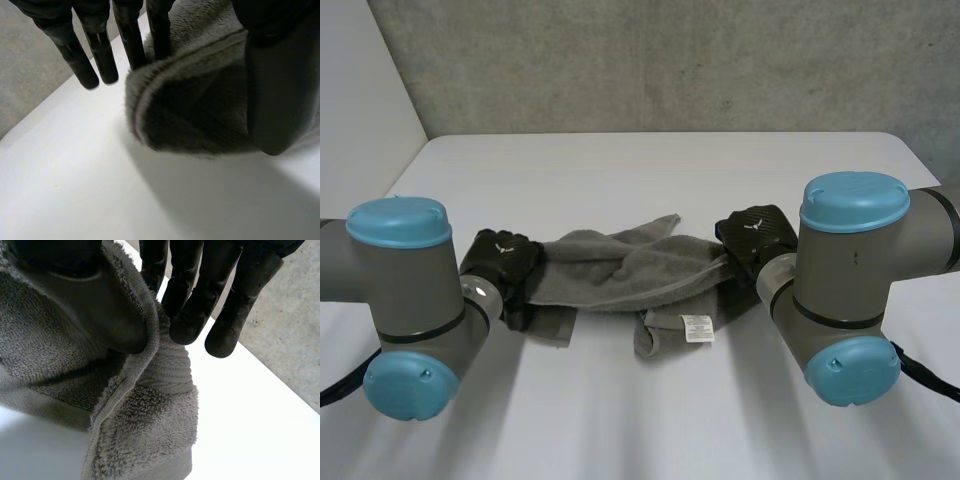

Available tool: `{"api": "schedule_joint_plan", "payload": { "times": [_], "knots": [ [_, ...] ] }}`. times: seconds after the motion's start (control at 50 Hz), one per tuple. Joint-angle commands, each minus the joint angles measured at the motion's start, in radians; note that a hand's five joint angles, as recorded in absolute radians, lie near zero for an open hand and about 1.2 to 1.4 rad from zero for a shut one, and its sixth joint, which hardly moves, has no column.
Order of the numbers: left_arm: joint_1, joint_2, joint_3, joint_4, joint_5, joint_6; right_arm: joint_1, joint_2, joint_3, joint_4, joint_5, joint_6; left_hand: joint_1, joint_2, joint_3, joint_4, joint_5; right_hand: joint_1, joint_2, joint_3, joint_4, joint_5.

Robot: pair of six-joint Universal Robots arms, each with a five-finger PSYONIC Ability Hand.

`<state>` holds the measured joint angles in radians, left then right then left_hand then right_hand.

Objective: Fold the towel.

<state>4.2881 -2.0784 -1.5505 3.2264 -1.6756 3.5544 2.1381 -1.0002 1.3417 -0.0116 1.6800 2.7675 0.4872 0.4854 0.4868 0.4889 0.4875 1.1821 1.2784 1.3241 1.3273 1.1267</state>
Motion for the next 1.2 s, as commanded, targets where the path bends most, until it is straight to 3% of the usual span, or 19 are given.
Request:
{"api": "schedule_joint_plan", "payload": {
  "times": [0.02,0.22,0.26,0.3,0.32,0.36,0.44,0.54,0.6,0.64,0.7,0.74,0.78,0.84,0.92,1.02,1.08,1.12,1.2],
  "knots": [
    [0.018,-0.017,-0.003,0.053,-0.001,0.001,-0.018,0.002,0.001,0.001,0.0,0.0,0.072,0.074,0.073,0.07,-0.103,0.214,0.118,0.072,0.069,0.095],
    [0.021,-0.02,0.012,0.062,0.002,0.0,-0.018,0.0,-0.003,-0.001,-0.002,-0.012,0.313,0.315,0.314,0.312,0.139,0.214,0.118,0.072,0.069,0.095],
    [0.021,-0.016,0.015,0.064,0.007,0.0,-0.018,0.0,-0.004,-0.001,-0.002,-0.032,0.559,0.561,0.559,0.557,0.384,0.214,0.118,0.072,0.069,0.095],
    [0.021,-0.02,0.021,0.064,0.008,0.0,-0.02,0.0,-0.01,-0.001,-0.003,-0.039,0.659,0.661,0.659,0.657,0.484,0.214,0.118,0.072,0.069,0.095],
    [0.021,-0.026,0.036,0.064,0.008,0.001,-0.02,0.0,-0.025,-0.001,-0.006,-0.042,0.831,0.833,0.832,0.83,0.657,0.214,0.118,0.072,0.069,0.095],
    [0.021,-0.032,0.061,0.064,0.008,0.007,-0.02,0.0,-0.045,-0.001,-0.019,-0.043,0.908,0.91,0.909,0.907,0.733,0.214,0.118,0.072,0.069,0.095],
    [0.021,-0.066,0.145,0.067,0.005,0.046,-0.023,0.009,-0.127,-0.005,-0.049,-0.075,0.909,0.911,0.909,0.907,0.734,0.214,0.118,0.072,0.069,0.095],
    [0.027,-0.088,0.374,0.064,0.0,0.162,-0.043,0.066,-0.349,-0.073,-0.059,-0.247,0.909,0.911,0.909,0.907,0.734,0.214,0.118,0.072,0.069,0.095],
    [0.03,-0.081,0.543,0.075,-0.001,0.199,-0.066,0.08,-0.49,-0.211,-0.063,-0.339,0.909,0.911,0.909,0.907,0.734,0.214,0.118,0.072,0.069,0.095],
    [0.025,-0.062,0.694,0.145,-0.009,0.192,-0.072,0.06,-0.538,-0.414,-0.081,-0.359,0.909,0.911,0.909,0.907,0.734,0.214,0.118,0.072,0.069,0.095],
    [0.015,-0.04,0.75,0.202,-0.021,0.179,-0.073,0.032,-0.533,-0.531,-0.101,-0.35,0.909,0.911,0.909,0.907,0.734,0.214,0.118,0.072,0.069,0.095],
    [0.012,0.009,0.808,0.324,-0.062,0.14,-0.078,-0.014,-0.515,-0.716,-0.132,-0.316,0.909,0.911,0.909,0.907,0.734,0.214,0.118,0.072,0.069,0.095],
    [0.012,0.029,0.811,0.372,-0.072,0.121,-0.073,-0.027,-0.5,-0.749,-0.138,-0.298,0.909,0.911,0.909,0.907,0.734,0.214,0.118,0.072,0.069,0.095],
    [0.01,0.046,0.804,0.423,-0.067,0.107,-0.073,-0.04,-0.496,-0.713,-0.14,-0.284,0.909,0.911,0.909,0.907,0.734,0.214,0.118,0.072,0.069,0.095],
    [0.012,0.046,0.757,0.388,-0.067,0.107,-0.078,-0.04,-0.498,-0.622,-0.155,-0.276,0.909,0.911,0.909,0.907,0.734,0.214,0.118,0.072,0.069,0.095],
    [0.035,0.05,0.511,0.339,-0.056,0.107,-0.092,-0.026,-0.486,-0.376,-0.271,-0.284,0.909,0.911,0.909,0.907,0.734,0.214,0.118,0.072,0.069,0.095],
    [0.042,0.052,0.432,0.342,-0.047,0.109,-0.104,-0.017,-0.477,-0.308,-0.295,-0.278,0.909,0.911,0.909,0.907,0.734,0.214,0.118,0.072,0.069,0.095],
    [0.071,0.053,0.289,0.348,0.006,0.11,-0.113,0.032,-0.441,-0.187,-0.316,-0.282,0.909,0.911,0.909,0.907,0.734,0.214,0.118,0.072,0.069,0.095],
    [0.085,0.052,0.162,0.355,0.068,0.113,-0.112,0.072,-0.371,-0.122,-0.315,-0.286,0.909,0.911,0.909,0.907,0.734,0.214,0.118,0.072,0.069,0.095]
  ]
}}
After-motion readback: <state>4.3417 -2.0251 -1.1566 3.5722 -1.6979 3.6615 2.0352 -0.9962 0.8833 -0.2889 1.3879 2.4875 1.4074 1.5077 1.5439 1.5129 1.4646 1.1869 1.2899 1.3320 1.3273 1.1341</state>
